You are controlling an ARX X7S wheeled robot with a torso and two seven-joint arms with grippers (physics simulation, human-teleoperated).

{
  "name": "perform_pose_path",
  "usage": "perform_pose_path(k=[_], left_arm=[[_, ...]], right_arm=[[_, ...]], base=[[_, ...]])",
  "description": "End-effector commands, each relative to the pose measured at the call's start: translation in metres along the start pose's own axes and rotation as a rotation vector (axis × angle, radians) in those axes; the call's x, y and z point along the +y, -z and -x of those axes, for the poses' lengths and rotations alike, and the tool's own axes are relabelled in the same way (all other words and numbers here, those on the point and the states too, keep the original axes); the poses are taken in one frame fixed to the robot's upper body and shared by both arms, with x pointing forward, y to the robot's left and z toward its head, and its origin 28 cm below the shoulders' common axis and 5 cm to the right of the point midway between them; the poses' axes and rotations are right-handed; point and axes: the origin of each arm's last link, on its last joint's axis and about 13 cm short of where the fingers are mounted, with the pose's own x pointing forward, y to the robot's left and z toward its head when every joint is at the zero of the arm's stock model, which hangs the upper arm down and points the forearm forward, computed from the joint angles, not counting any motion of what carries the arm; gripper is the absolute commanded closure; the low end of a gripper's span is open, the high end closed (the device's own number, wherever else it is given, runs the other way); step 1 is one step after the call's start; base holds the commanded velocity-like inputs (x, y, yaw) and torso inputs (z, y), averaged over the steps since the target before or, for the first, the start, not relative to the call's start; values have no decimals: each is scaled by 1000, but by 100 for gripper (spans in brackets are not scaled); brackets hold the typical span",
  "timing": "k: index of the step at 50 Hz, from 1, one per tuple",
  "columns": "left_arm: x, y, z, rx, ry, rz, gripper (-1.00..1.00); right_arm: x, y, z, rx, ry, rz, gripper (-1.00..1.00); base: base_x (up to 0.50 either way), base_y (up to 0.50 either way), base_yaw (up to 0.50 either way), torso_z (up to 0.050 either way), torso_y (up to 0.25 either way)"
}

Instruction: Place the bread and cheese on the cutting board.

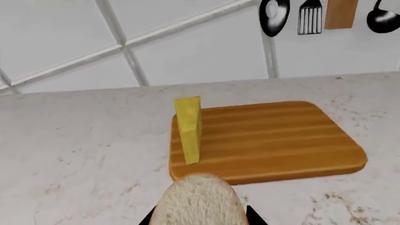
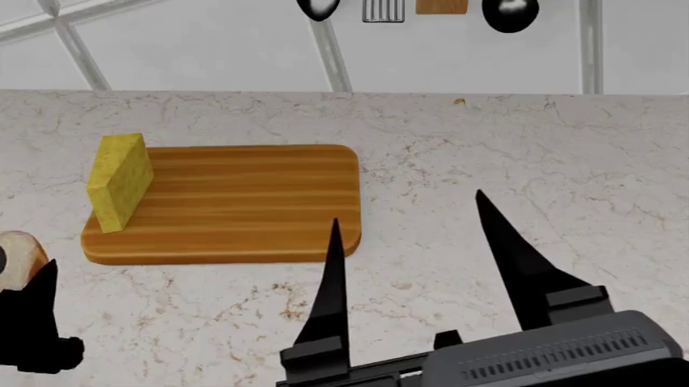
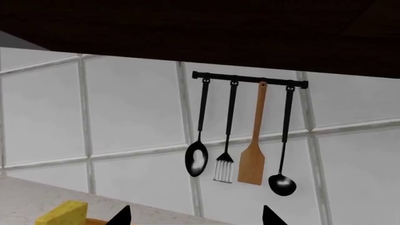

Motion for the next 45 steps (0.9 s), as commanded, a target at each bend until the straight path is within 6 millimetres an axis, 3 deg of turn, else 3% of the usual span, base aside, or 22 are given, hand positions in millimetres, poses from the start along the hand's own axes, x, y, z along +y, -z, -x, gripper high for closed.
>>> perform_pose_path(k=[1,16,45], left_arm=[[-18,-26,-16,-38,74,-17,100],[-37,-36,-44,-14,119,-27,100],[-66,-81,-105,-21,150,-8,100]], right_arm=[[-1,-1,0,-3,3,-3,-100],[-1,-1,0,-3,4,-3,-100],[-3,4,-2,9,0,-12,-100]], base=[[0,0,0,0,0],[0,0,0,0,0],[0,0,0,0,0]])
